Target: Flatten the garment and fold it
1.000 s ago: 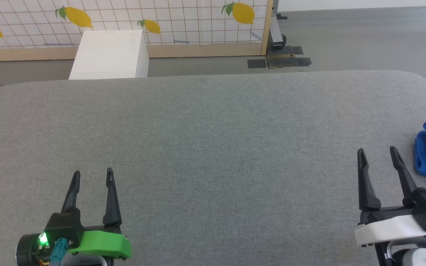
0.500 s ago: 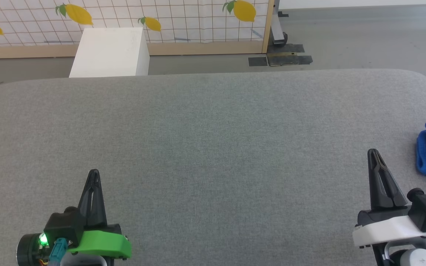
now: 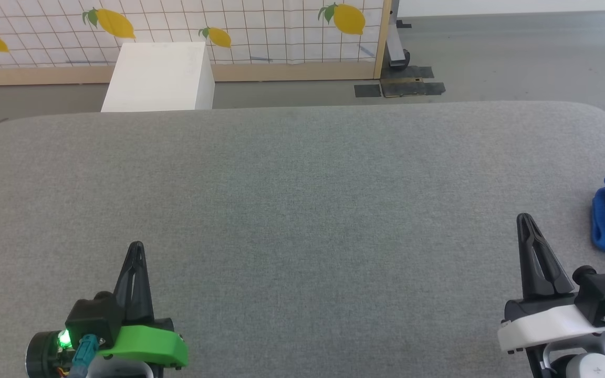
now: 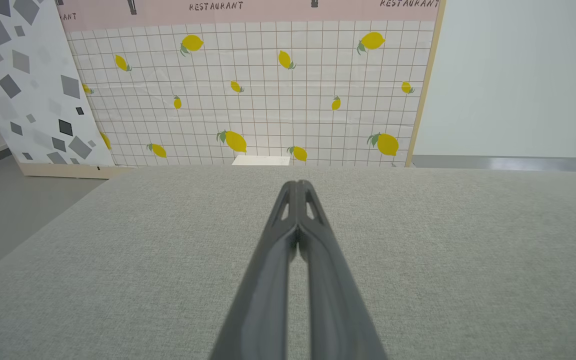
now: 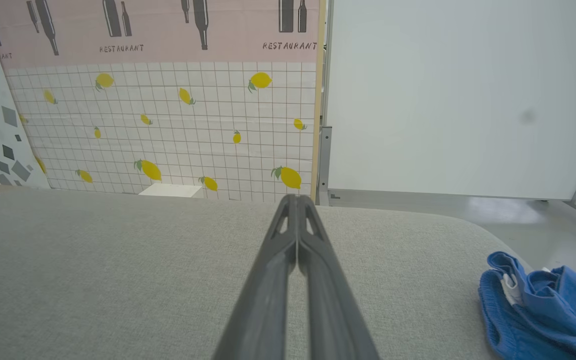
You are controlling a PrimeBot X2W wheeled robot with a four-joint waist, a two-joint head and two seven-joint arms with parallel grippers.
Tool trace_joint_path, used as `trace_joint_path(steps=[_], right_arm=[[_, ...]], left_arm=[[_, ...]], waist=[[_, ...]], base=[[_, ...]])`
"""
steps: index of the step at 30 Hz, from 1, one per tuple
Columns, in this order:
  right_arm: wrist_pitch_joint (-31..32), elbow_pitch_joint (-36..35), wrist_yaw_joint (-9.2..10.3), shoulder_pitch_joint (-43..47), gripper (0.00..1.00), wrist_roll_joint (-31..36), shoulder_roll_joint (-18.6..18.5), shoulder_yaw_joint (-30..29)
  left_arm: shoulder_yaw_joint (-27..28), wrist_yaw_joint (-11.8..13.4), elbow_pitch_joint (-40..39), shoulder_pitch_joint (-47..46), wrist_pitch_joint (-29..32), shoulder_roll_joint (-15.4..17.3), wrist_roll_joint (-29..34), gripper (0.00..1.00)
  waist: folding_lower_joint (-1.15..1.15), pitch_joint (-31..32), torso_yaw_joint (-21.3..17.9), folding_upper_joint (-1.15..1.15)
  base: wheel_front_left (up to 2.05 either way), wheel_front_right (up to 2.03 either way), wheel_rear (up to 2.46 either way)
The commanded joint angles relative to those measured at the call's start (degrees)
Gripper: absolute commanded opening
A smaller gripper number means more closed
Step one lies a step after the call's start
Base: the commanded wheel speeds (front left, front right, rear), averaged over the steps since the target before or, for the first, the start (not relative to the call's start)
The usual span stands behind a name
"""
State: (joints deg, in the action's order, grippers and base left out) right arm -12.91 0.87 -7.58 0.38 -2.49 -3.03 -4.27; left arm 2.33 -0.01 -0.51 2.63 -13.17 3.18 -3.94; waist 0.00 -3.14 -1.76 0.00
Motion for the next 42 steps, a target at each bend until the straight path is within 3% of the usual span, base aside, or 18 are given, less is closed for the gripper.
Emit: trace_joint_path(steps=[1,42], right_arm=[[0.3,-0.1,0.01,-0.05,0.0,0.34,0.02,0.15],[5.3,-0.41,0.04,-0.18,0.0,1.19,0.07,1.78]], left_arm=[[-0.13,0.0,0.06,-0.29,0.3,-0.04,0.54,0.0],[-1.0,0.0,0.24,-1.22,5.39,-0.14,1.88,0.0]], waist=[[0.0,0.04,0.03,0.0],[0.0,1.27,0.71,0.0]], base=[[0.0,0.0,0.0],[0.0,0.0,0.0]])
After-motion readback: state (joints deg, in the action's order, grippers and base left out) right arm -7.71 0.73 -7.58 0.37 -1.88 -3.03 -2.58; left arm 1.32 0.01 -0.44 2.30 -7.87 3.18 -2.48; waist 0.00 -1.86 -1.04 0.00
